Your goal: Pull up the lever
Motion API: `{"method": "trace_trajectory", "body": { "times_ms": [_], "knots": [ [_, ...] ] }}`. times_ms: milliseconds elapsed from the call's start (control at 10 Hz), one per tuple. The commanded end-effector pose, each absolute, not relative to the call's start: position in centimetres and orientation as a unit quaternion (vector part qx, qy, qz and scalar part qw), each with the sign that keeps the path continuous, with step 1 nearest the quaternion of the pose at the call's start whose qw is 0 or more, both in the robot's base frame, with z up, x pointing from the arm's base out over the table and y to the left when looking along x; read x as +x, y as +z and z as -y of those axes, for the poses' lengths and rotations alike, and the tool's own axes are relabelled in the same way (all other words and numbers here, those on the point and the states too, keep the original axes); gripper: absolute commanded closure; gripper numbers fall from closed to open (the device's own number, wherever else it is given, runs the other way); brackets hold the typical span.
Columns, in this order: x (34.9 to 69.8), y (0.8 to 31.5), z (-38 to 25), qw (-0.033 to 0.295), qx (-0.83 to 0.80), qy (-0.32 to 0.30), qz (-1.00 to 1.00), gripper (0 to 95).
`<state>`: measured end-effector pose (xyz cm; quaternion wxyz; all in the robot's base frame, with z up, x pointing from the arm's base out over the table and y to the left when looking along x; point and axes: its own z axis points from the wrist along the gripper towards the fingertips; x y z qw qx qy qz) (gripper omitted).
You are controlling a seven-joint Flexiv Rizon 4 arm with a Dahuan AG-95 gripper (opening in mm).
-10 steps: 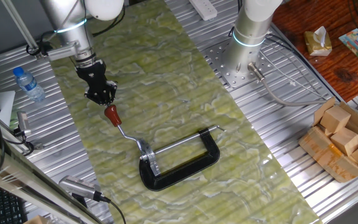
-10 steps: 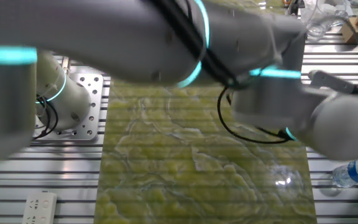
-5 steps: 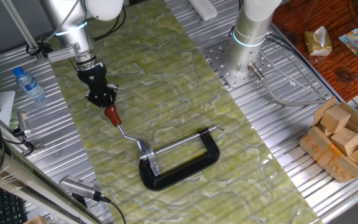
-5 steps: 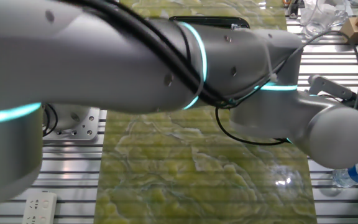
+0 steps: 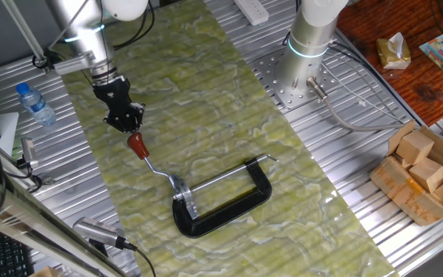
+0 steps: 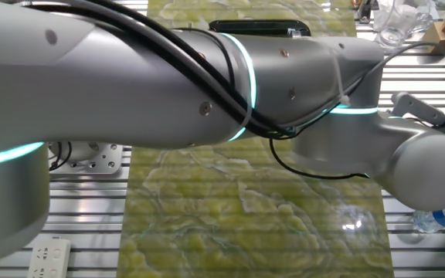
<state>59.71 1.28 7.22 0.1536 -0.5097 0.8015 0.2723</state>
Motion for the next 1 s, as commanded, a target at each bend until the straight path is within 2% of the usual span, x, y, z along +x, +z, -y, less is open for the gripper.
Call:
{"method": "trace_trajectory", "body": {
  "times_ms": [100,1000],
  "knots": [
    [59.7,7.2,-1.3,0.152,-0.507,0.272,-0.804,95.0],
    [60.9,6.9,-1.2,0.145,-0.573,0.218,-0.777,95.0]
  ]
}}
